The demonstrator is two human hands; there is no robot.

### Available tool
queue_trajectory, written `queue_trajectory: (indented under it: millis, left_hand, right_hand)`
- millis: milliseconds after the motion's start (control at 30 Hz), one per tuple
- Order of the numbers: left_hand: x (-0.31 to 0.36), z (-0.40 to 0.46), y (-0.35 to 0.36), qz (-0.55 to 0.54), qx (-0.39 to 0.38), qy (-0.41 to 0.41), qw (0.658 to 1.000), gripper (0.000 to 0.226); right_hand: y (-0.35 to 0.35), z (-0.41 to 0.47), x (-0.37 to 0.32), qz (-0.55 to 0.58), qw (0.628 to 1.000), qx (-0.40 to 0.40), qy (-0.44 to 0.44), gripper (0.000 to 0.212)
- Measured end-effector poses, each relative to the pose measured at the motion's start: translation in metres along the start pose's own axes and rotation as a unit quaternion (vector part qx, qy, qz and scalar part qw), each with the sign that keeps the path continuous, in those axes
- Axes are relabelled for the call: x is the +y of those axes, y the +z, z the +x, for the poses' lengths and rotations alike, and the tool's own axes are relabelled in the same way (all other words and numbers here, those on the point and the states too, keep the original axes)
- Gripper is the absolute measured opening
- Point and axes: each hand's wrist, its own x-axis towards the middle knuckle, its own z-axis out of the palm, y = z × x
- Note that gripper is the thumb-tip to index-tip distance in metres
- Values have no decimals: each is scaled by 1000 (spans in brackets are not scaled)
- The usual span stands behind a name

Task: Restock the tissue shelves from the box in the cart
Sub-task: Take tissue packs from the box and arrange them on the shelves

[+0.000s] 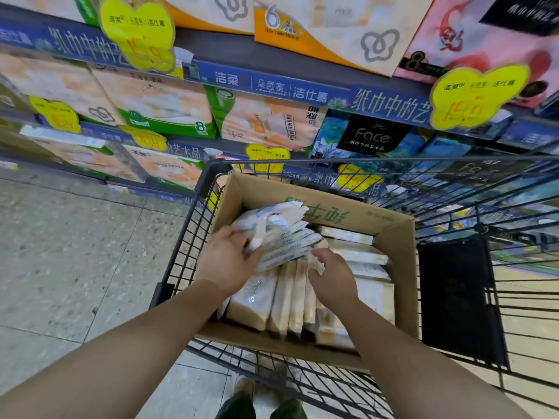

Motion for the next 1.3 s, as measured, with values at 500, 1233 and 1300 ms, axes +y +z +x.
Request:
queue_trajectory:
  millis: [500,1233,1300]
  left_hand:
    - [-14,3,0,-168,-6,-169,971,27]
    - [56,-6,44,176,-121,114,970,71]
    - [55,-7,37,95,-105,107,984,57]
  right_hand:
    - [5,73,-73,-116,990,-36,-77,51]
    - [-3,35,-23,440,873,-138,158,30]
    - [-2,34,-21,410,881,-158,175,29]
